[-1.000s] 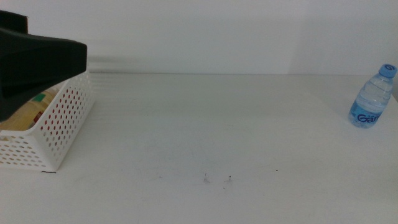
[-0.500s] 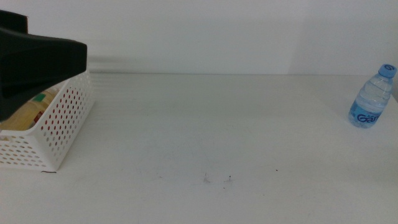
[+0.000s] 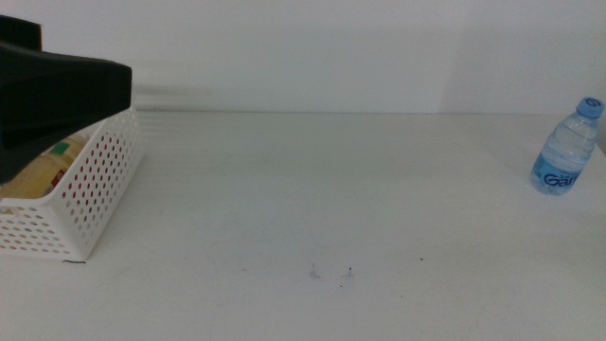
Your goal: Use arms to grab the bottles and put them into the dustbin to the left of the table.
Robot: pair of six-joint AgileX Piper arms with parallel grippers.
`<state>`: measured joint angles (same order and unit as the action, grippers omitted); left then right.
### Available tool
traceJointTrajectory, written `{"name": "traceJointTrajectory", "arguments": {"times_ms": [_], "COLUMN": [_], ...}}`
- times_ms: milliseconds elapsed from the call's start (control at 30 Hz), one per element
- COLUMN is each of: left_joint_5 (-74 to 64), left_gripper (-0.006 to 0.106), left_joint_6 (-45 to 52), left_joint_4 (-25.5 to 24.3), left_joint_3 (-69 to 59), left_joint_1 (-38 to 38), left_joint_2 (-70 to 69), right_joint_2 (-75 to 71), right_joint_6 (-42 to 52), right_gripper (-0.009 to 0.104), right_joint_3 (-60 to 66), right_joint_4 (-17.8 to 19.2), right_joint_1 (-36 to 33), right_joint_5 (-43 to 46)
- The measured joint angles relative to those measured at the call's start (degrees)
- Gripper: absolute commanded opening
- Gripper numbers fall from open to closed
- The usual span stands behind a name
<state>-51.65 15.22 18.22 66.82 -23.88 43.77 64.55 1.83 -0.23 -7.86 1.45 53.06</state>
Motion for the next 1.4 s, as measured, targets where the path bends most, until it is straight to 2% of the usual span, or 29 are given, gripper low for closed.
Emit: {"name": "traceJointTrajectory", "arguments": {"times_ms": [300,633,1067,1267,1400], "left_joint_5": [0.2,0.2,0.2,0.2,0.2], "left_gripper": [0.094,0.094,0.094,0.094,0.094], "left_joint_6": [0.0,0.0,0.0,0.0,0.0], "left_joint_4": [-0.3,-0.3,-0.3,-0.3,-0.3], "left_joint_3": [0.0,0.0,0.0,0.0,0.0], "left_joint_1": [0.0,0.0,0.0,0.0,0.0], "left_joint_2": [0.0,0.0,0.0,0.0,0.0], "right_joint_2": [6.6,18.9,32.8,38.0,41.8], "right_joint_6": [0.1,0.4,6.3,7.8,7.9], "right_gripper": [0.093,0.093,0.093,0.093,0.093], "right_joint_3": [0.0,-8.6,-21.8,-26.4,-29.6], "right_joint_4": [-0.7,0.0,-0.1,-4.4,-5.6], "right_joint_1": [0.0,0.0,0.0,0.0,0.0], "right_joint_5": [12.0,12.8,12.8,12.4,12.4]}}
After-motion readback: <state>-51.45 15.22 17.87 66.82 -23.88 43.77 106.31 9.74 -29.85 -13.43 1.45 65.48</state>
